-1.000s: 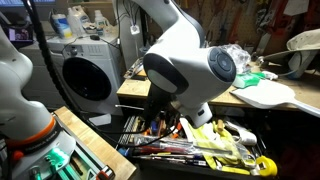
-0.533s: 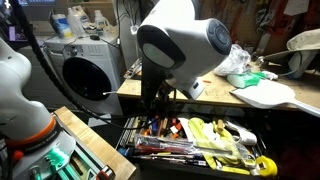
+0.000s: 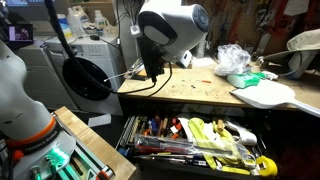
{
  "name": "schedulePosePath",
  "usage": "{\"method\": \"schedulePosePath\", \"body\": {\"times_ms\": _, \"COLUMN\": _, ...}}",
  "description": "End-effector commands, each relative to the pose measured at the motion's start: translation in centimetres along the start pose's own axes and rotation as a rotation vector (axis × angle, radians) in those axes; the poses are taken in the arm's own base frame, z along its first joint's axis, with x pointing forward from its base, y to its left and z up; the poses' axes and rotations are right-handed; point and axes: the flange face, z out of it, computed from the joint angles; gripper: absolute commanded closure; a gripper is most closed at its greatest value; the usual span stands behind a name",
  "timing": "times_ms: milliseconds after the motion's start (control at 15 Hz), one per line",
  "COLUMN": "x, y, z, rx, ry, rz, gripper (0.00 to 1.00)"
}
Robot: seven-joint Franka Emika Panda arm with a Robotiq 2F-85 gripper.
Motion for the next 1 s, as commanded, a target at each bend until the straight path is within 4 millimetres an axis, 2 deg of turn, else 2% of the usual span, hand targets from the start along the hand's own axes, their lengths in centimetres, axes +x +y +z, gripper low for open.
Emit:
{"method": "schedulePosePath", "body": {"times_ms": 0, "x": 0.3, "y": -0.6, "z": 0.2, "rx": 0.002, "ry": -0.005, "rz": -0.011, "gripper": 0.98}}
{"method": "schedulePosePath", "body": {"times_ms": 533, "x": 0.3, "y": -0.6, "z": 0.1, "rx": 0.004, "ry": -0.002, "rz": -0.016, "gripper": 0.97}}
{"method": "schedulePosePath", "body": {"times_ms": 933, "x": 2.9, "y": -7.5, "z": 4.9, "rx": -0.121, "ry": -0.225, "rz": -0.237, "gripper": 0.97}}
